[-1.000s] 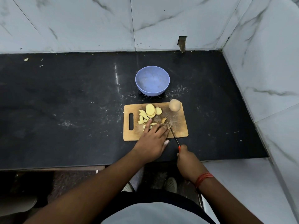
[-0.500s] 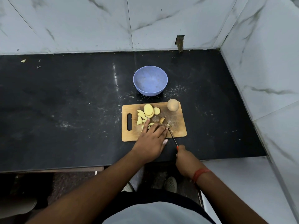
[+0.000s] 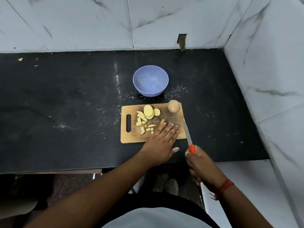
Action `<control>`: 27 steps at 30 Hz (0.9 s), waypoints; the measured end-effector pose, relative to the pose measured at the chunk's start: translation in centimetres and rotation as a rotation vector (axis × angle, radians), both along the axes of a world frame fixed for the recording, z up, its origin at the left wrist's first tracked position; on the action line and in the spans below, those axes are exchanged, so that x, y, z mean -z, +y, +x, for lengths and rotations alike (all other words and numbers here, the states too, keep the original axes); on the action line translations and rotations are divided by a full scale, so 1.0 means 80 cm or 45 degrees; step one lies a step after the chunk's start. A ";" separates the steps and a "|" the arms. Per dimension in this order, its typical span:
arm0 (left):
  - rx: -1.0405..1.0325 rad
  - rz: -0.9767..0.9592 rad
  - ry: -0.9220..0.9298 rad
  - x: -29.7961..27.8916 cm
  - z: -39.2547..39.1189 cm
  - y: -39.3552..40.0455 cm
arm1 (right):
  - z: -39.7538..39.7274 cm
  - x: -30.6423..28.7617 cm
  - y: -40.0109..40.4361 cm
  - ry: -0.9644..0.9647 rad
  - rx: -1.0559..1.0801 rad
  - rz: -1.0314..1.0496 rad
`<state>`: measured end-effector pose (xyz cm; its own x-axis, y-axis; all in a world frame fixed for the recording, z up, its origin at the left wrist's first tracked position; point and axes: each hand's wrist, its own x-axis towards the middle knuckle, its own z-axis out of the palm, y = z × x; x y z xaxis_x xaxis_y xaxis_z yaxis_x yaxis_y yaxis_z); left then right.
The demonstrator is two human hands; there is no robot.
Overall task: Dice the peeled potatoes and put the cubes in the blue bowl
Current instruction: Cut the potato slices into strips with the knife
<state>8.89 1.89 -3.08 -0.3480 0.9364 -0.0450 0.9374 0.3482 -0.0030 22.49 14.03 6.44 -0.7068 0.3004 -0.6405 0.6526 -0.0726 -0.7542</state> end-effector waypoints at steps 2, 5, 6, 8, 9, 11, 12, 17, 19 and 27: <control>-0.040 -0.032 0.014 0.001 -0.005 -0.005 | 0.000 -0.002 0.001 0.003 -0.012 0.002; -0.070 0.017 0.040 0.001 -0.011 -0.032 | 0.002 -0.002 0.004 -0.012 -0.049 0.023; -0.084 0.050 0.049 0.002 -0.014 -0.042 | 0.003 -0.001 0.005 -0.020 -0.058 0.029; -0.151 0.106 0.057 0.002 -0.018 -0.062 | 0.004 0.000 0.007 -0.027 -0.075 0.047; -0.183 0.122 0.058 0.001 -0.020 -0.069 | 0.004 0.000 0.007 -0.028 -0.083 0.054; -0.209 0.134 0.064 0.001 -0.024 -0.077 | 0.001 -0.002 0.007 -0.032 -0.100 0.059; -0.217 0.138 0.066 0.001 -0.027 -0.079 | -0.001 -0.003 0.006 -0.030 -0.112 0.059; -0.225 0.181 0.073 -0.003 -0.042 -0.089 | -0.013 -0.010 0.005 -0.021 -0.132 0.066; -0.194 0.196 0.075 -0.005 -0.043 -0.091 | -0.016 -0.010 0.005 -0.033 -0.123 0.059; -0.196 0.165 0.059 -0.020 -0.030 -0.023 | -0.025 -0.011 0.002 -0.021 -0.115 0.079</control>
